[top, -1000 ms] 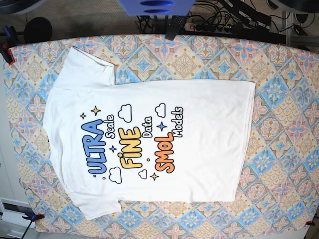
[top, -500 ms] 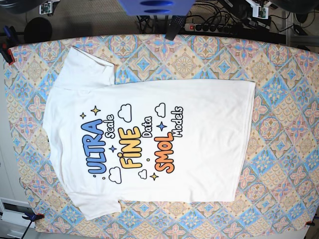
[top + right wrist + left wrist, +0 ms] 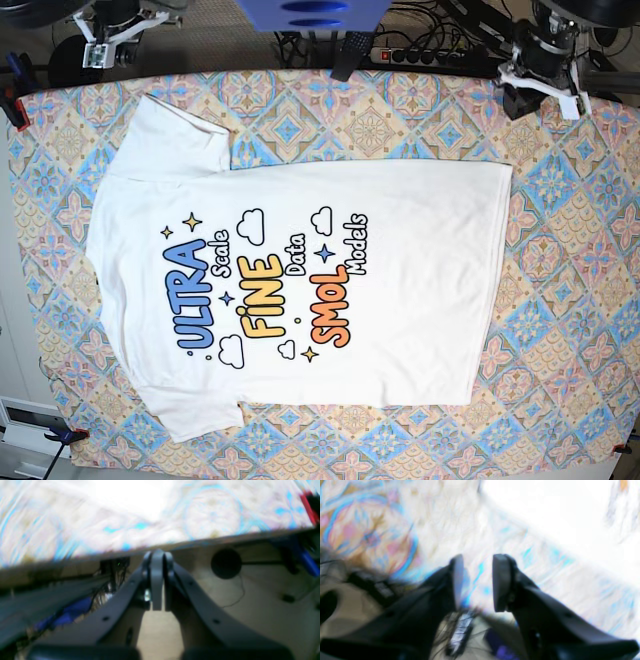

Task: Fold the T-shirt properly
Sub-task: 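Lower both grippers to the shirt's shoulder and sleeve edges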

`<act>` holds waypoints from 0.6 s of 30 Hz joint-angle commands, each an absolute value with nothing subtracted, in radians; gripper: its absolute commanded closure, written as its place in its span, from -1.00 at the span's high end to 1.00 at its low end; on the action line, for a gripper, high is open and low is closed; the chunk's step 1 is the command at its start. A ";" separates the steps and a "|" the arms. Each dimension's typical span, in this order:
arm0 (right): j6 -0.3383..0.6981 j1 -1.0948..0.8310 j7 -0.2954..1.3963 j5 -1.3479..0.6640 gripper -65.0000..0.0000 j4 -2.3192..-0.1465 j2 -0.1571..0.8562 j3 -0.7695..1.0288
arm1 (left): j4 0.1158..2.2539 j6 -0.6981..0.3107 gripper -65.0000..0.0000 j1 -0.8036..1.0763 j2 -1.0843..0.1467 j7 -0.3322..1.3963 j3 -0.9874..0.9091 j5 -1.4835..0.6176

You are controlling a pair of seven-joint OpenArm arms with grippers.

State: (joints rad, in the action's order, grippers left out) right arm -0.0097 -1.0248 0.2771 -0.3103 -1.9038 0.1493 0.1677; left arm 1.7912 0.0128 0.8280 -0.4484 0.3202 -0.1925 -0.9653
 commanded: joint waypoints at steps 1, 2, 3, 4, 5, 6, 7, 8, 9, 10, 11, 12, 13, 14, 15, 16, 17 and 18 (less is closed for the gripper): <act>-0.004 -1.026 0.275 -0.328 -1.00 -1.922 0.153 0.171 | 1.793 0.007 -0.30 0.809 -0.458 0.335 -0.217 -1.001; -0.004 -1.013 0.291 -0.337 -1.00 -1.922 0.153 0.171 | 1.788 0.005 -0.27 0.782 -0.458 0.358 -0.226 -1.032; -0.004 -1.001 0.309 -0.348 -1.00 -1.922 0.153 0.170 | 1.785 0.005 -0.23 0.745 -0.458 0.387 -0.234 -1.066; -0.004 -0.992 0.326 -0.360 -1.00 -1.923 0.153 0.170 | 1.774 0.005 -0.20 0.717 -0.458 0.414 -0.236 -1.090; -0.004 -0.980 0.346 -0.374 -1.00 -1.923 0.153 0.170 | 1.758 0.005 -0.17 0.687 -0.458 0.447 -0.236 -1.116; -0.002 -0.970 0.360 -0.384 -1.00 -1.923 0.154 0.170 | 1.744 0.005 -0.15 0.661 -0.458 0.473 -0.236 -1.139; -0.002 -0.961 0.372 -0.395 -1.00 -1.923 0.154 0.170 | 1.730 0.007 -0.13 0.630 -0.458 0.499 -0.236 -1.161; -0.002 -0.954 0.384 -0.409 -1.00 -1.923 0.154 0.170 | 1.704 0.007 -0.11 0.596 -0.458 0.529 -0.236 -1.188; -0.002 -0.946 0.394 -0.421 -0.99 -1.923 0.154 0.170 | 1.675 0.007 -0.08 0.568 -0.458 0.558 -0.236 -1.218; -0.002 -0.940 0.397 -0.433 -0.97 -1.923 0.154 0.170 | 1.649 0.007 -0.06 0.547 -0.458 0.582 -0.236 -1.242; -0.002 -0.935 0.400 -0.443 -0.92 -1.923 0.154 0.170 | 1.620 0.007 -0.04 0.521 -0.458 0.602 -0.236 -1.267; -0.002 -0.935 0.398 -0.446 -0.87 -1.923 0.154 0.165 | 1.596 0.007 -0.03 0.503 -0.455 0.616 -0.236 -1.283; -0.002 -0.934 0.398 -0.447 -0.81 -1.925 0.154 0.165 | 1.572 0.007 -0.03 0.481 -0.443 0.630 -0.236 -1.300; -0.002 -0.934 0.398 -0.447 -0.75 -1.925 0.154 0.165 | 1.552 0.007 -0.03 0.467 -0.430 0.641 -0.236 -1.305; -0.002 -0.929 0.397 -0.447 -0.67 -1.925 0.154 0.165 | 1.531 0.007 -0.03 0.455 -0.423 0.650 -0.237 -1.308; -0.002 -0.928 0.400 -0.447 -0.59 -1.925 0.154 0.165 | 1.508 0.007 -0.03 0.444 -0.417 0.657 -0.237 -1.307; -0.002 -0.928 0.400 -0.447 -0.53 -1.925 0.153 0.165 | 1.491 0.007 -0.03 0.437 -0.417 0.659 -0.237 -1.305; -0.002 -0.928 0.400 -0.449 -0.48 -1.925 0.151 0.165 | 1.474 0.007 -0.03 0.430 -0.415 0.661 -0.236 -1.305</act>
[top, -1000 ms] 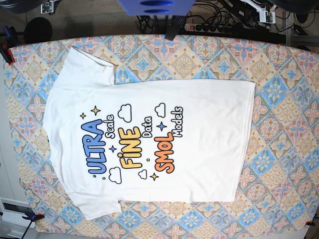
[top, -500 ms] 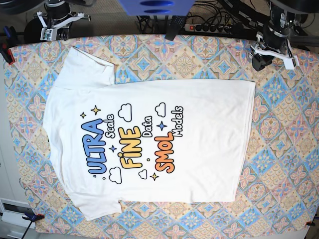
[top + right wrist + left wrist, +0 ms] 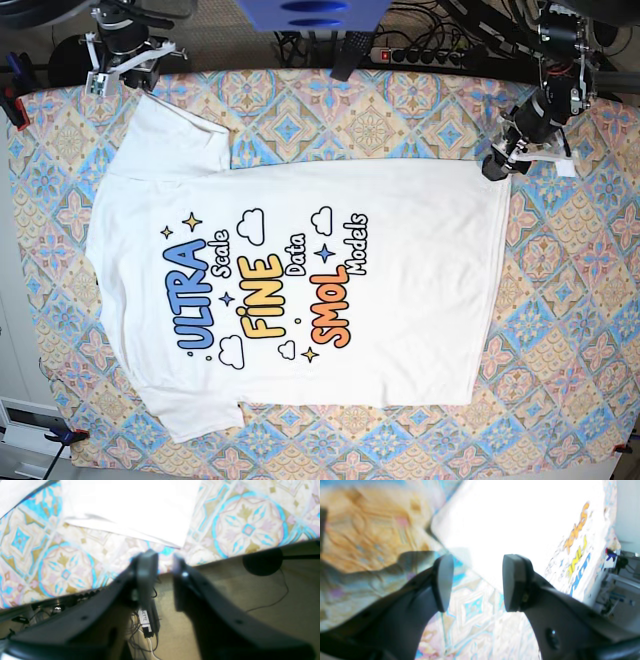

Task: Fold the T-shirt properly
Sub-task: 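Lower both grippers to the shirt's shoulder and sleeve edges, then grasp the shirt edges with both grippers and drag it toward the robot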

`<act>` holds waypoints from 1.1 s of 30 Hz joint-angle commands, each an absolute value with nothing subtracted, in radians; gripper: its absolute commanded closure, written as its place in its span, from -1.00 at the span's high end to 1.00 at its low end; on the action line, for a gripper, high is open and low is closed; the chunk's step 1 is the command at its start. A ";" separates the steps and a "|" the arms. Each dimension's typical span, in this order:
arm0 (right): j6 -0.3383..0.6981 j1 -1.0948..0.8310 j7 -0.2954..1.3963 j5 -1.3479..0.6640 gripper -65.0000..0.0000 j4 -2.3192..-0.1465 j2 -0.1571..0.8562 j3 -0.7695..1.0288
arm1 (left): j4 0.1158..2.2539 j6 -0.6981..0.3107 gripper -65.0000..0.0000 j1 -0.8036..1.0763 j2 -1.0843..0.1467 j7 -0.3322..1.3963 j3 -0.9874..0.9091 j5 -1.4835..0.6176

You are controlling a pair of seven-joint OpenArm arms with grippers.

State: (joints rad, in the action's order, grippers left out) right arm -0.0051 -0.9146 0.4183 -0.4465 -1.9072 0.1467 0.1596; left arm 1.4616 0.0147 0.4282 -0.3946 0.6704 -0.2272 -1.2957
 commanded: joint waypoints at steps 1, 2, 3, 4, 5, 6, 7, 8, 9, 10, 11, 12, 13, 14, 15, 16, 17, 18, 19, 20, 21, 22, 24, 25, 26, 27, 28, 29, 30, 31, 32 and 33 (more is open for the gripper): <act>-0.002 -0.928 0.400 -0.449 -0.42 -1.925 0.151 0.165 | 1.455 0.007 -0.03 0.423 -0.403 0.661 -0.236 -1.305; -0.002 -0.928 0.400 -0.449 -0.40 -1.925 0.151 0.165 | 1.446 0.005 -0.03 0.415 -0.394 0.661 -0.236 -1.305; -0.002 -0.928 0.400 -0.449 -0.39 -1.925 0.151 0.165 | 1.443 0.005 -0.03 0.410 -0.390 0.661 -0.236 -1.303; -0.002 -0.924 0.400 -0.449 -0.40 -1.925 0.151 0.165 | 1.442 0.005 -0.03 0.409 -0.387 0.661 -0.234 -1.303; -0.002 -0.924 0.400 -0.449 -0.40 -1.925 0.151 0.165 | 1.442 0.005 -0.03 0.409 -0.387 0.661 -0.231 -1.303; -0.002 -0.923 0.400 -0.449 -0.40 -1.925 0.151 0.165 | 1.442 0.007 -0.03 0.409 -0.386 0.661 -0.229 -1.303; -0.002 -0.923 0.400 -0.449 -0.40 -1.925 0.151 0.165 | 1.442 0.007 -0.03 0.407 -0.378 0.657 -0.229 -1.303; -0.002 -0.923 0.400 -0.449 -0.40 -1.925 0.151 0.165 | 1.442 0.007 -0.03 0.406 -0.372 0.656 -0.234 -1.303; -0.002 -0.921 0.401 -0.449 -0.40 -1.925 0.151 0.165 | 1.442 0.007 -0.03 0.406 -0.369 0.654 -0.236 -1.303; -0.002 -0.921 0.401 -0.449 -0.40 -1.925 0.151 0.165 | 1.442 0.007 -0.03 0.403 -0.367 0.654 -0.236 -1.303; -0.002 -0.921 0.401 -0.449 -0.40 -1.925 0.151 0.165 | 1.440 0.007 -0.03 0.389 -0.367 0.654 -0.231 -1.303; -0.002 -0.921 0.401 -0.449 -0.40 -1.925 0.151 0.165 | 1.438 0.007 -0.04 0.378 -0.366 0.654 -0.228 -1.303; -0.002 -0.921 0.401 -0.449 -0.40 -1.925 0.151 0.165 | 1.426 0.007 -0.04 0.369 -0.364 0.656 -0.228 -1.302; -0.002 -0.921 0.401 -0.449 -0.40 -1.925 0.150 0.165 | 1.403 0.008 -0.04 0.355 -0.355 0.659 -0.228 -1.302; -0.002 -0.921 0.401 -0.449 -0.40 -1.925 0.150 0.165 | 1.376 0.008 -0.05 0.334 -0.346 0.661 -0.228 -1.302; -0.002 -0.921 0.401 -0.449 -0.40 -1.925 0.150 0.165 | 1.351 0.008 -0.05 0.317 -0.343 0.662 -0.228 -1.302; -0.002 -0.921 0.401 -0.449 -0.40 -1.925 0.150 0.165 | 1.325 0.008 -0.05 0.303 -0.341 0.662 -0.226 -1.302; -0.002 -0.921 0.401 -0.449 -0.40 -1.925 0.150 0.165 | 1.300 0.008 -0.05 0.289 -0.340 0.662 -0.226 -1.302; -0.002 -0.921 0.400 -0.449 -0.40 -1.925 0.150 0.165 | 1.294 0.008 -0.05 0.283 -0.338 0.662 -0.225 -1.302; -0.002 -0.921 0.400 -0.449 -0.40 -1.925 0.150 0.166 | 1.294 0.007 -0.05 0.283 -0.338 0.662 -0.214 -1.302; -0.002 -0.921 0.400 -0.449 -0.40 -1.925 0.150 0.168 | 1.299 0.005 -0.06 0.283 -0.338 0.662 -0.197 -1.302; -0.002 -0.921 0.398 -0.449 -0.40 -1.925 0.150 0.170 | 1.300 0.005 -0.09 0.283 -0.341 0.662 -0.183 -1.303; -0.002 -0.921 0.397 -0.450 -0.40 -1.925 0.150 0.170 | 1.300 0.004 -0.31 0.283 -0.343 0.662 -0.174 -1.303; -0.002 -0.920 0.397 -0.450 -0.40 -1.925 0.150 0.171 | 1.300 0.004 -0.53 0.285 -0.343 0.662 -0.173 -1.303; -0.002 -0.920 0.397 -0.450 -0.40 -1.925 0.150 0.171 | 1.300 0.004 -0.80 0.288 -0.343 0.662 -0.173 -1.303; -0.002 -0.920 0.395 -0.450 -0.40 -1.925 0.150 0.171 | 1.300 0.004 -1.00 0.289 -0.343 0.662 -0.173 -1.303; -0.002 -0.915 0.395 -0.450 -0.40 -1.925 0.150 0.171 | 1.300 0.004 -1.00 0.291 -0.343 0.662 -0.173 -1.303; -0.002 -0.905 0.395 -0.450 -0.40 -1.925 0.150 0.171 | 1.300 0.004 -1.00 0.297 -0.343 0.662 -0.173 -1.303; -0.002 -0.895 0.395 -0.450 -0.40 -1.925 0.150 0.171 | 1.300 0.004 -1.00 0.309 -0.344 0.662 -0.176 -1.303; -0.002 -0.883 0.395 -0.450 -0.40 -1.923 0.150 0.173 | 1.300 0.004 -1.00 0.317 -0.344 0.662 -0.177 -1.307; -0.002 -0.871 0.397 -0.450 -0.40 -1.923 0.150 0.173 | 1.300 0.004 -1.00 0.321 -0.346 0.662 -0.177 -1.308; -0.002 -0.855 0.400 -0.450 -0.40 -1.923 0.151 0.173 | 1.300 0.004 -1.00 0.326 -0.346 0.662 -0.179 -1.308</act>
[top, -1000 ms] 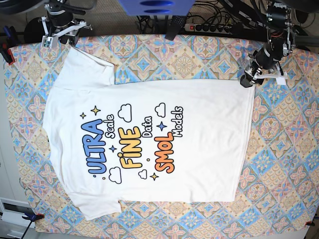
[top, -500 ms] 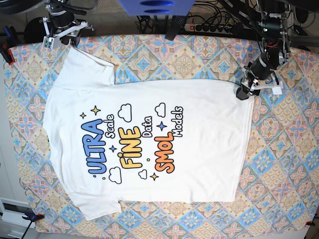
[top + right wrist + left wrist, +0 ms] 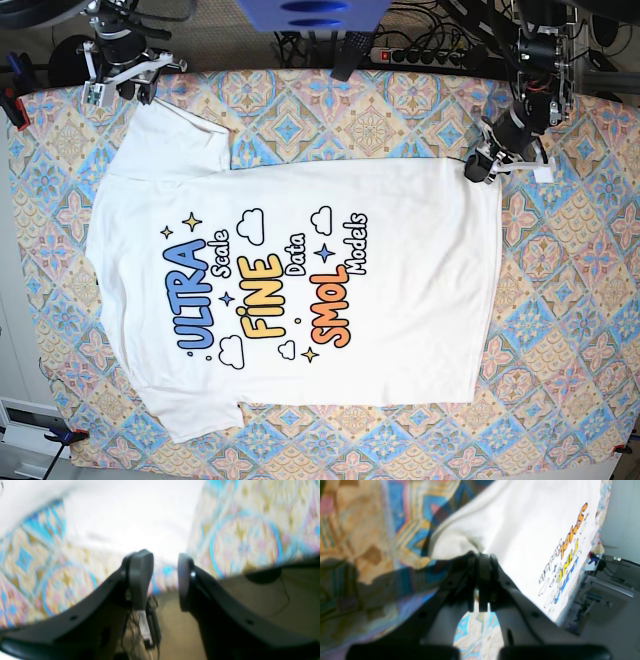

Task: Fold the T-shirt properly
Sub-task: 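Grasp the shirt edges with both grippers and drag it toward the robot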

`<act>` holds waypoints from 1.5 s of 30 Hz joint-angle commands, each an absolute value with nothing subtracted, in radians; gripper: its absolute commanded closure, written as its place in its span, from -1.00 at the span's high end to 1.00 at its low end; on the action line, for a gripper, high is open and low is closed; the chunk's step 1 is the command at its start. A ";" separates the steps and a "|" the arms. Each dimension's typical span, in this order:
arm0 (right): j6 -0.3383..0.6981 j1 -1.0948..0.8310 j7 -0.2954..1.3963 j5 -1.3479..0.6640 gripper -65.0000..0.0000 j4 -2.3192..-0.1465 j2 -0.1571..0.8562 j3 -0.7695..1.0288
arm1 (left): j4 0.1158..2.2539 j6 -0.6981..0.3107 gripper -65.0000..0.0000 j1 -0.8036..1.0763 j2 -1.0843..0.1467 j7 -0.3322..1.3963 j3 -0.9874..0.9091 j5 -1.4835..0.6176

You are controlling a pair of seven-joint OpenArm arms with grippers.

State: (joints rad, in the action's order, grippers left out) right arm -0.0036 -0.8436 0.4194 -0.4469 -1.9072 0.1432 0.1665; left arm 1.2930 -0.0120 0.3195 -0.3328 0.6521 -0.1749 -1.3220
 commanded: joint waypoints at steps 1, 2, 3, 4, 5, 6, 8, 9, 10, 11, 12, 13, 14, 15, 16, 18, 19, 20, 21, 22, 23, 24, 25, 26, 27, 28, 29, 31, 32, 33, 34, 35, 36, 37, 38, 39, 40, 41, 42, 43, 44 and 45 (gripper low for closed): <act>-0.002 -0.842 0.400 -0.450 -0.40 -1.923 0.151 0.173 | 1.300 0.004 -1.00 0.329 -0.346 0.662 -0.179 -1.308; -0.002 -0.828 0.401 -0.450 -0.40 -1.922 0.151 0.173 | 1.300 0.004 -1.00 0.338 -0.346 0.662 -0.179 -1.308; -0.002 -0.814 0.403 -0.450 -0.40 -1.920 0.151 0.171 | 1.300 0.004 -1.00 0.344 -0.346 0.662 -0.180 -1.308; -0.002 -0.799 0.403 -0.452 -0.39 -1.919 0.151 0.171 | 1.300 0.004 -1.00 0.351 -0.346 0.662 -0.188 -1.308; -0.002 -0.786 0.404 -0.452 -0.39 -1.919 0.151 0.171 | 1.300 0.002 -1.00 0.354 -0.346 0.662 -0.199 -1.305; -0.002 -0.771 0.412 -0.452 -0.39 -1.919 0.151 0.171 | 1.300 0.002 -1.00 0.354 -0.346 0.662 -0.205 -1.303; -0.002 -0.740 0.458 -0.453 -0.39 -1.916 0.153 0.174 | 1.300 0.002 -1.00 0.355 -0.346 0.662 -0.206 -1.303; -0.002 -0.727 0.481 -0.453 -0.39 -1.916 0.153 0.180 | 1.300 0.002 -1.00 0.357 -0.346 0.662 -0.206 -1.303; -0.002 -0.710 0.509 -0.453 -0.39 -1.916 0.153 0.199 | 1.300 0.002 -1.00 0.364 -0.346 0.662 -0.206 -1.303; -0.002 -0.699 0.536 -0.453 -0.39 -1.916 0.151 0.216 | 1.300 0.002 -1.00 0.366 -0.346 0.662 -0.206 -1.303; -0.002 -0.687 0.564 -0.453 -0.39 -1.916 0.151 0.234 | 1.300 0.002 -1.00 0.367 -0.346 0.662 -0.206 -1.303; -0.002 -0.668 0.591 -0.453 -0.39 -1.913 0.151 0.257 | 1.300 0.002 -1.00 0.367 -0.346 0.662 -0.206 -1.303; -0.002 -0.650 0.610 -0.453 -0.39 -1.905 0.150 0.280 | 1.300 0.002 -1.00 0.369 -0.346 0.662 -0.206 -1.303; -0.002 -0.639 0.619 -0.453 -0.39 -1.896 0.150 0.297 | 1.300 0.002 -1.00 0.371 -0.346 0.662 -0.206 -1.303; -0.002 -0.622 0.630 -0.453 -0.39 -1.879 0.150 0.320 | 1.300 0.002 -1.00 0.371 -0.346 0.662 -0.206 -1.303; -0.002 -0.602 0.631 -0.453 -0.39 -1.844 0.150 0.358 | 1.300 0.002 -1.00 0.371 -0.348 0.662 -0.206 -1.303; -0.002 -0.598 0.633 -0.453 -0.39 -1.824 0.150 0.372 | 1.300 0.002 -1.00 0.372 -0.348 0.662 -0.206 -1.303; -0.002 -0.596 0.633 -0.453 -0.39 -1.801 0.150 0.384 | 1.300 0.002 -1.00 0.372 -0.348 0.662 -0.206 -1.303; -0.002 -0.596 0.633 -0.453 -0.39 -1.781 0.153 0.392 | 1.300 0.002 -1.00 0.372 -0.348 0.662 -0.206 -1.303; -0.001 -0.596 0.631 -0.453 -0.39 -1.761 0.154 0.395 | 1.300 0.002 -1.00 0.372 -0.348 0.662 -0.206 -1.303; 0.012 -0.596 0.631 -0.453 -0.38 -1.735 0.154 0.395 | 1.300 0.002 -1.00 0.372 -0.348 0.662 -0.206 -1.303; 0.038 -0.596 0.631 -0.453 -0.37 -1.715 0.154 0.395 | 1.300 0.002 -1.00 0.372 -0.348 0.662 -0.206 -1.303; 0.085 -0.596 0.631 -0.453 -0.34 -1.693 0.154 0.400 | 1.300 0.002 -1.00 0.372 -0.348 0.662 -0.206 -1.303; 0.140 -0.591 0.631 -0.453 -0.30 -1.673 0.153 0.409 | 1.300 0.002 -1.00 0.372 -0.348 0.662 -0.206 -1.303; 0.186 -0.579 0.631 -0.453 -0.24 -1.659 0.151 0.417 | 1.300 0.002 -1.00 0.372 -0.348 0.662 -0.206 -1.303; 0.223 -0.565 0.631 -0.453 -0.19 -1.650 0.150 0.424 | 1.300 0.002 -1.00 0.372 -0.348 0.662 -0.206 -1.303; 0.252 -0.558 0.631 -0.455 -0.15 -1.636 0.143 0.433 | 1.300 0.002 -1.00 0.372 -0.348 0.662 -0.206 -1.303; 0.289 -0.553 0.631 -0.496 -0.08 -1.604 0.124 0.450 | 1.300 0.002 -1.00 0.372 -0.348 0.662 -0.206 -1.303; 0.294 -0.553 0.631 -0.524 -0.06 -1.592 0.124 0.460 | 1.300 0.002 -1.00 0.372 -0.348 0.662 -0.206 -1.303; 0.294 -0.553 0.631 -0.558 -0.05 -1.577 0.124 0.466 | 1.300 0.002 -1.00 0.372 -0.348 0.662 -0.206 -1.303; 0.294 -0.553 0.631 -0.598 -0.05 -1.555 0.125 0.469 | 1.300 0.002 -1.00 0.372 -0.348 0.662 -0.206 -1.303; 0.294 -0.552 0.631 -0.633 -0.04 -1.537 0.127 0.467 | 1.300 0.002 -1.00 0.372 -0.348 0.662 -0.206 -1.303; 0.294 -0.552 0.631 -0.662 -0.04 -1.517 0.127 0.467 | 1.300 0.002 -1.00 0.372 -0.348 0.662 -0.206 -1.303; 0.294 -0.552 0.631 -0.687 -0.04 -1.497 0.127 0.467 | 1.300 0.002 -1.00 0.372 -0.348 0.662 -0.206 -1.303; 0.294 -0.552 0.631 -0.702 -0.04 -1.481 0.127 0.467 | 1.300 0.002 -1.00 0.372 -0.348 0.662 -0.206 -1.303; 0.294 -0.552 0.631 -0.714 -0.04 -1.468 0.128 0.467 | 1.300 0.002 -1.00 0.372 -0.348 0.662 -0.206 -1.303; 0.295 -0.552 0.631 -0.722 -0.04 -1.460 0.128 0.467 | 1.300 0.002 -1.00 0.372 -0.348 0.662 -0.206 -1.303; 0.295 -0.552 0.631 -0.725 -0.04 -1.455 0.128 0.467 | 1.300 0.002 -1.00 0.372 -0.348 0.662 -0.206 -1.303; 0.295 -0.552 0.631 -0.725 -0.04 -1.455 0.128 0.466 | 1.300 0.002 -1.00 0.372 -0.348 0.662 -0.206 -1.303; 0.295 -0.552 0.631 -0.725 -0.04 -1.455 0.128 0.466 | 1.300 0.002 -1.00 0.372 -0.348 0.662 -0.206 -1.303; 0.295 -0.552 0.633 -0.725 -0.04 -1.455 0.128 0.466 | 1.300 0.002 -1.00 0.372 -0.348 0.662 -0.206 -1.303; 0.295 -0.552 0.634 -0.725 -0.04 -1.455 0.128 0.464 | 1.300 0.002 -1.00 0.372 -0.348 0.662 -0.206 -1.303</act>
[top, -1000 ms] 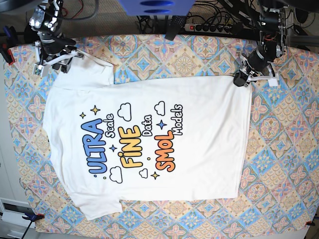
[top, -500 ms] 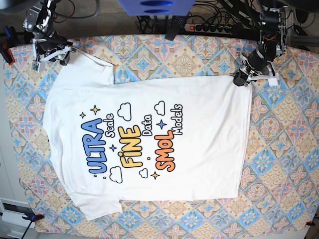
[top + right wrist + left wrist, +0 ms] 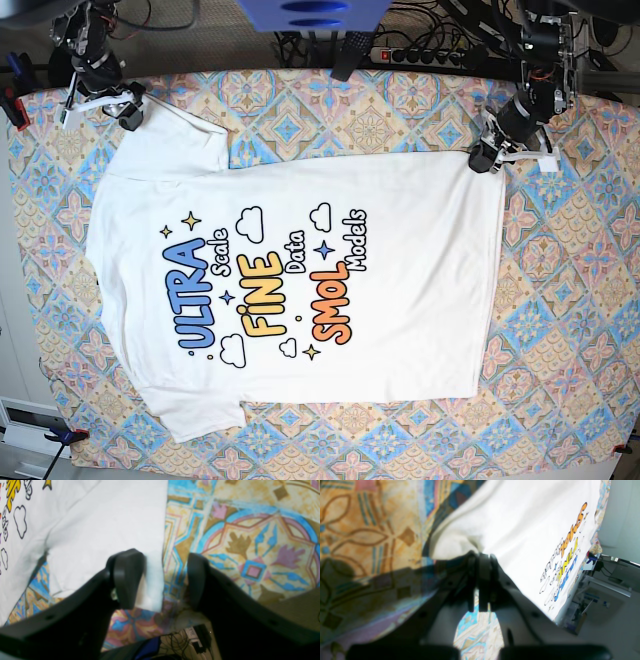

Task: Fold the T-shirt properly
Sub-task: 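Grasp the shirt edges with both grippers and drag it toward the robot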

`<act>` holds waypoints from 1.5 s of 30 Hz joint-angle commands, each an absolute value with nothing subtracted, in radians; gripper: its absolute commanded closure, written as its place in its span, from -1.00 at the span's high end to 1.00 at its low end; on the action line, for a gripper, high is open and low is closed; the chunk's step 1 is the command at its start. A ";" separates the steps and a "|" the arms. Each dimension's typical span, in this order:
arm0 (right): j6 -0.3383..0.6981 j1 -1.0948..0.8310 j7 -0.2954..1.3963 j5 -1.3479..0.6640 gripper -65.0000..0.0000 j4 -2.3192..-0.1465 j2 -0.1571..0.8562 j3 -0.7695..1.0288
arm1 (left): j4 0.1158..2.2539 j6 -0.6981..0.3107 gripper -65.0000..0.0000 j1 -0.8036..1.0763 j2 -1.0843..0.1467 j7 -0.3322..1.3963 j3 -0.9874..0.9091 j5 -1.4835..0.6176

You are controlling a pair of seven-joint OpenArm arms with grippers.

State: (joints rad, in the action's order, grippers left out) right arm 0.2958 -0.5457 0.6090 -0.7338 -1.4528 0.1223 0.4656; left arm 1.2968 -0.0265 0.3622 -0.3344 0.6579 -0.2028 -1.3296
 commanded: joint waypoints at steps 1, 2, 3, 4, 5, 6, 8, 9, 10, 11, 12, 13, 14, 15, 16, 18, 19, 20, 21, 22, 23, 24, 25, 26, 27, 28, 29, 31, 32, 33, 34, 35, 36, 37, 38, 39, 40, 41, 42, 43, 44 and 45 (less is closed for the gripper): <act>0.295 -0.552 0.642 -0.727 -0.04 -1.455 0.128 0.464 | 1.300 0.002 -1.00 0.372 -0.348 0.662 -0.206 -1.303; 0.295 -0.550 0.657 -0.727 -0.04 -1.457 0.128 0.464 | 1.300 0.002 -1.00 0.371 -0.348 0.662 -0.206 -1.303; 0.295 -0.544 0.676 -0.727 -0.04 -1.465 0.128 0.464 | 1.300 0.002 -1.00 0.371 -0.348 0.662 -0.206 -1.303; 0.295 -0.542 0.694 -0.727 -0.04 -1.466 0.128 0.464 | 1.300 0.002 -1.00 0.371 -0.348 0.662 -0.206 -1.303; 0.297 -0.539 0.711 -0.727 -0.04 -1.466 0.124 0.464 | 1.300 0.002 -1.00 0.371 -0.348 0.662 -0.206 -1.303; 0.297 -0.536 0.728 -0.727 -0.05 -1.466 0.122 0.464 | 1.300 0.002 -1.00 0.371 -0.348 0.662 -0.206 -1.303; 0.297 -0.536 0.739 -0.727 -0.05 -1.466 0.120 0.456 | 1.300 0.002 -1.00 0.369 -0.348 0.662 -0.206 -1.303; 0.297 -0.536 0.737 -0.728 -0.05 -1.468 0.120 0.440 | 1.300 0.002 -1.00 0.369 -0.348 0.662 -0.206 -1.303; 0.297 -0.538 0.734 -0.728 -0.05 -1.474 0.120 0.424 | 1.300 0.002 -1.00 0.369 -0.348 0.662 -0.206 -1.303; 0.297 -0.541 0.734 -0.728 -0.05 -1.488 0.120 0.407 | 1.300 0.002 -1.00 0.369 -0.348 0.662 -0.206 -1.303; 0.297 -0.542 0.734 -0.728 -0.05 -1.503 0.120 0.395 | 1.300 0.002 -1.00 0.369 -0.348 0.662 -0.206 -1.303; 0.297 -0.544 0.734 -0.728 -0.05 -1.524 0.120 0.383 | 1.300 0.002 -1.00 0.369 -0.348 0.662 -0.206 -1.303; 0.297 -0.544 0.736 -0.728 -0.05 -1.546 0.120 0.369 | 1.300 0.002 -1.00 0.369 -0.348 0.662 -0.206 -1.303; 0.297 -0.544 0.737 -0.728 -0.05 -1.563 0.120 0.357 | 1.300 0.002 -1.00 0.369 -0.348 0.662 -0.206 -1.303; 0.297 -0.544 0.737 -0.728 -0.06 -1.575 0.120 0.346 | 1.300 0.002 -1.00 0.369 -0.348 0.662 -0.206 -1.303; 0.297 -0.544 0.737 -0.728 -0.06 -1.584 0.120 0.332 | 1.300 0.002 -1.00 0.369 -0.348 0.662 -0.206 -1.303; 0.297 -0.544 0.737 -0.728 -0.06 -1.586 0.120 0.329 | 1.300 0.002 -1.00 0.369 -0.348 0.662 -0.206 -1.303; 0.297 -0.544 0.737 -0.728 -0.06 -1.586 0.120 0.328 | 1.300 0.002 -1.00 0.369 -0.348 0.662 -0.206 -1.303; 0.297 -0.544 0.736 -0.728 -0.07 -1.586 0.120 0.328 | 1.300 0.002 -1.00 0.369 -0.348 0.662 -0.206 -1.303; 0.297 -0.544 0.734 -0.728 -0.11 -1.586 0.120 0.328 | 1.300 0.002 -1.00 0.369 -0.348 0.662 -0.206 -1.303; 0.297 -0.544 0.734 -0.728 -0.17 -1.586 0.120 0.331 | 1.300 0.002 -1.00 0.369 -0.348 0.662 -0.206 -1.303; 0.297 -0.544 0.733 -0.728 -0.29 -1.586 0.120 0.332 | 1.300 0.002 -1.00 0.371 -0.348 0.662 -0.206 -1.303; 0.297 -0.544 0.731 -0.728 -0.42 -1.586 0.120 0.334 | 1.300 0.002 -1.00 0.371 -0.348 0.662 -0.206 -1.303; 0.297 -0.544 0.730 -0.728 -0.60 -1.587 0.120 0.334 | 1.300 0.002 -1.00 0.372 -0.348 0.662 -0.206 -1.303; 0.297 -0.544 0.730 -0.728 -0.77 -1.587 0.122 0.338 | 1.300 0.002 -1.00 0.372 -0.348 0.662 -0.206 -1.303; 0.297 -0.544 0.730 -0.728 -0.91 -1.587 0.122 0.354 | 1.300 0.002 -1.00 0.374 -0.348 0.662 -0.206 -1.303; 0.297 -0.544 0.731 -0.728 -1.00 -1.587 0.122 0.367 | 1.300 0.002 -1.00 0.374 -0.348 0.662 -0.206 -1.303; 0.297 -0.545 0.733 -0.728 -0.99 -1.587 0.122 0.384 | 1.300 0.002 -1.00 0.387 -0.351 0.662 -0.205 -1.302; 0.297 -0.547 0.736 -0.728 -0.98 -1.589 0.122 0.394 | 1.300 0.002 -1.00 0.394 -0.366 0.662 -0.202 -1.302; 0.297 -0.556 0.737 -0.728 -0.99 -1.589 0.122 0.401 | 1.302 0.002 -1.00 0.400 -0.377 0.662 -0.199 -1.302; 0.297 -0.572 0.737 -0.728 -0.99 -1.590 0.122 0.407 | 1.311 0.002 -1.00 0.404 -0.378 0.662 -0.199 -1.302; 0.297 -0.581 0.737 -0.728 -0.99 -1.595 0.122 0.410 | 1.322 0.002 -1.00 0.423 -0.380 0.662 -0.205 -1.302; 0.297 -0.588 0.734 -0.728 -0.99 -1.606 0.122 0.410 | 1.343 0.002 -1.00 0.443 -0.381 0.662 -0.205 -1.302; 0.297 -0.591 0.737 -0.728 -0.99 -1.616 0.122 0.410 | 1.371 0.002 -1.00 0.460 -0.401 0.662 -0.205 -1.302; 0.297 -0.615 0.736 -0.728 -0.99 -1.627 0.122 0.410 | 1.397 0.002 -1.00 0.476 -0.417 0.662 -0.203 -1.302; 0.297 -0.636 0.734 -0.728 -0.99 -1.641 0.122 0.410 | 1.419 0.002 -1.00 0.495 -0.421 0.662 -0.205 -1.302; 0.297 -0.651 0.736 -0.728 -0.99 -1.658 0.122 0.410 | 1.435 0.002 -1.00 0.510 -0.423 0.662 -0.206 -1.302; 0.297 -0.667 0.736 -0.728 -0.99 -1.676 0.122 0.410 | 1.449 0.002 -1.00 0.521 -0.424 0.662 -0.208 -1.302; 0.297 -0.684 0.737 -0.728 -0.99 -1.689 0.122 0.410 | 1.461 0.002 -1.00 0.530 -0.432 0.662 -0.208 -1.302; 0.297 -0.704 0.736 -0.728 -0.99 -1.704 0.122 0.410 | 1.474 0.002 -1.00 0.545 -0.446 0.662 -0.208 -1.302; 0.297 -0.722 0.733 -0.728 -0.99 -1.718 0.122 0.410 | 1.483 0.002 -1.00 0.559 -0.452 0.662 -0.208 -1.302; 0.297 -0.740 0.731 -0.728 -0.99 -1.732 0.122 0.412 | 1.492 0.002 -1.00 0.575 -0.455 0.662 -0.208 -1.302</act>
State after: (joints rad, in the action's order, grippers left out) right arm 0.2951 -0.7273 0.7464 -0.7189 -1.7119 0.1108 0.4030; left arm 1.4773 0.0071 0.5632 -0.4385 0.6666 -0.2001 -1.2964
